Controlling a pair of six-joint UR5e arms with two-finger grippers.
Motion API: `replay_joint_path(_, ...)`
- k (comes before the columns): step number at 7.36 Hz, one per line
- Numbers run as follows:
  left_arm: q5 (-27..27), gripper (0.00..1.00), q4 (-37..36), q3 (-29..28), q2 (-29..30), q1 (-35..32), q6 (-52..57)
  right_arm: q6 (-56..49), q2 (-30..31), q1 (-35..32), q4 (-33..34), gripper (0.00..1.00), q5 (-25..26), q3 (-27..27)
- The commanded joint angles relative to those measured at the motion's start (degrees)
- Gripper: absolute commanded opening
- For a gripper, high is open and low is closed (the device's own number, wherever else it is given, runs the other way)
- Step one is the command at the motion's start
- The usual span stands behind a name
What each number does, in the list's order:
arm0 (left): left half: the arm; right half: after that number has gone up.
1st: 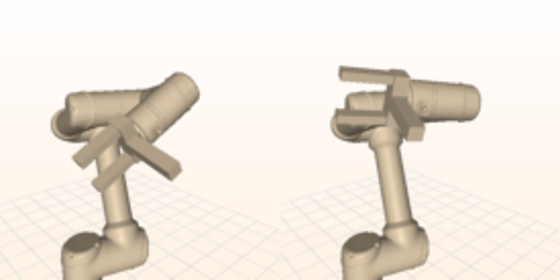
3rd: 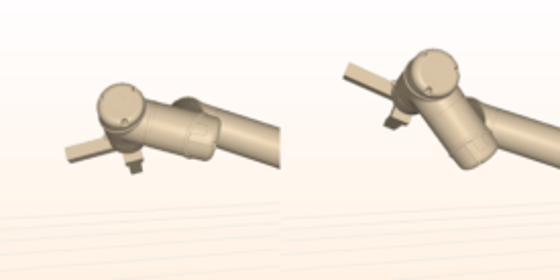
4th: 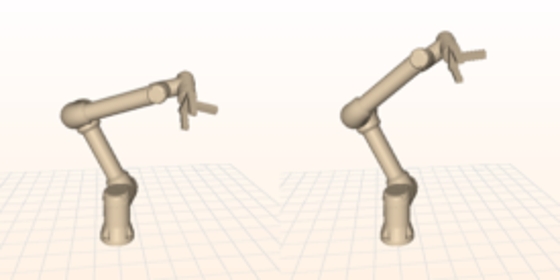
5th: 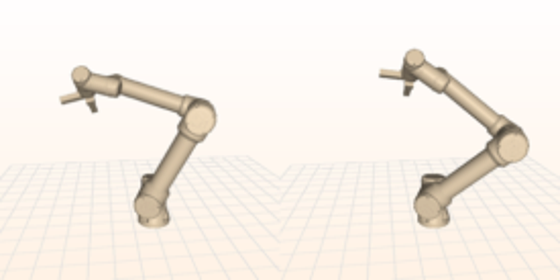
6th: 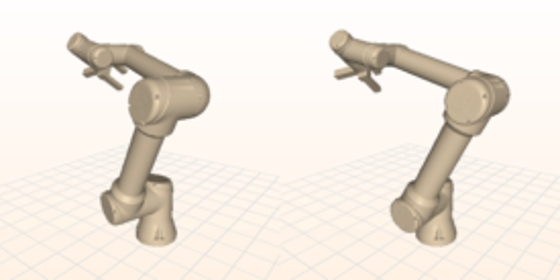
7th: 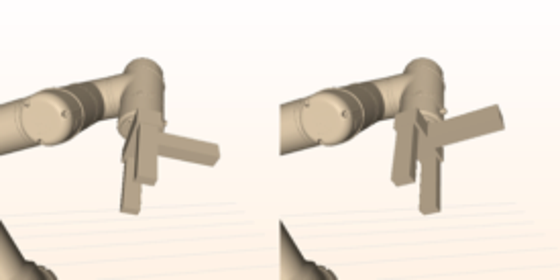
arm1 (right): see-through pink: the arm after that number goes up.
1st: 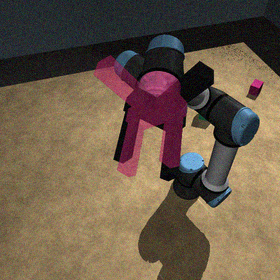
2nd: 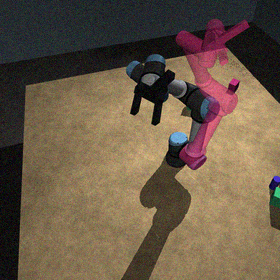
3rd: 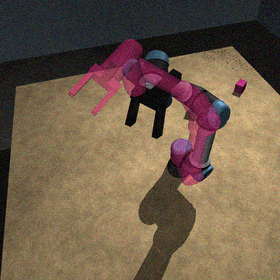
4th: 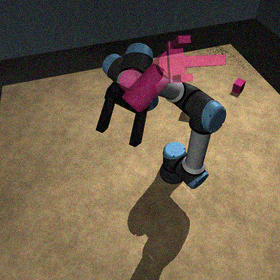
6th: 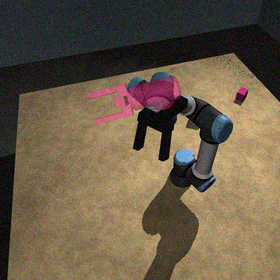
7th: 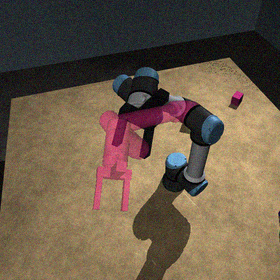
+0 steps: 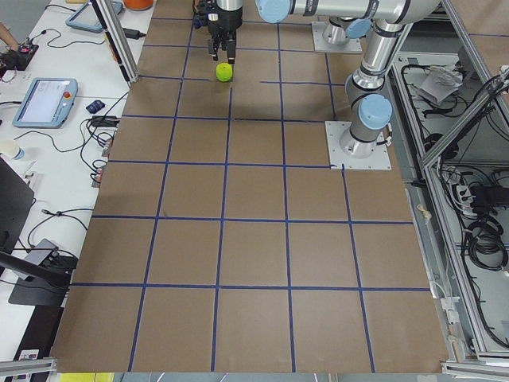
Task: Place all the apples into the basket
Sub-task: 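Reach the right gripper down and grasp the green apple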
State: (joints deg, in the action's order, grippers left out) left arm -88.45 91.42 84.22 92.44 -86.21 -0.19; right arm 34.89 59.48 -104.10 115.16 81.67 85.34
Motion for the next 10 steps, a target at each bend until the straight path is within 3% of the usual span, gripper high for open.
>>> replay_joint_path(1,-0.5,1.00,0.0,0.3,-0.5,0.1,0.0,0.2,-1.8,-0.4,1.4,1.00,-1.5,0.0)
replay_joint_path(7,-0.3,1.00,-0.4,0.4,-0.4,0.0,-0.3,0.3,-6.4,-2.7,4.7,1.00,-1.3,0.7)
replay_joint_path(8,-0.4,1.00,-0.4,0.1,-0.2,0.0,-0.3,0.2,-6.5,-2.7,4.7,0.94,-1.3,0.7)
replay_joint_path(9,-0.1,1.00,-0.4,-0.4,-0.1,0.0,-0.3,-0.3,-6.4,-2.7,4.0,0.20,-1.3,0.1)
replay_joint_path(10,0.3,1.00,-0.4,-0.4,0.1,0.0,-0.6,-0.4,-6.0,-2.6,3.8,0.00,-1.0,0.0)
